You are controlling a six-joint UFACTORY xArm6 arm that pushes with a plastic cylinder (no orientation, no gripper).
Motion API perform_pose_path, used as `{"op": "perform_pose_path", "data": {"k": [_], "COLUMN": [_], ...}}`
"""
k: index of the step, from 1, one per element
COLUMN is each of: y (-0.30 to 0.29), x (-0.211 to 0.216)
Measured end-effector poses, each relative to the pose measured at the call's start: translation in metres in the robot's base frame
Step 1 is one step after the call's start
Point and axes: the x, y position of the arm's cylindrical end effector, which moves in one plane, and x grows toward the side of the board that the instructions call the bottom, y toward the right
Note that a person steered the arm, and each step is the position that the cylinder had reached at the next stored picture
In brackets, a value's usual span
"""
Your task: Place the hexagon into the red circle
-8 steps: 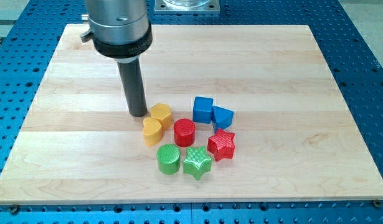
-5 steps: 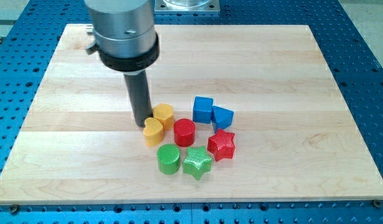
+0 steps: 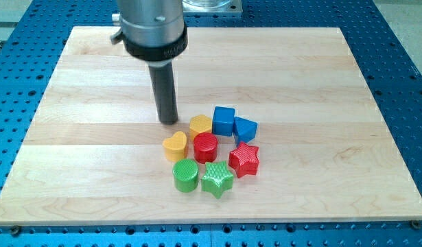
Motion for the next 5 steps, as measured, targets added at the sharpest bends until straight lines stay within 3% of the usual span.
{"op": "perform_pose_path", "data": {"k": [1, 3, 5], "y": [0.045, 0.170, 0.133], "x": [-0.046, -0.050, -0.029]}}
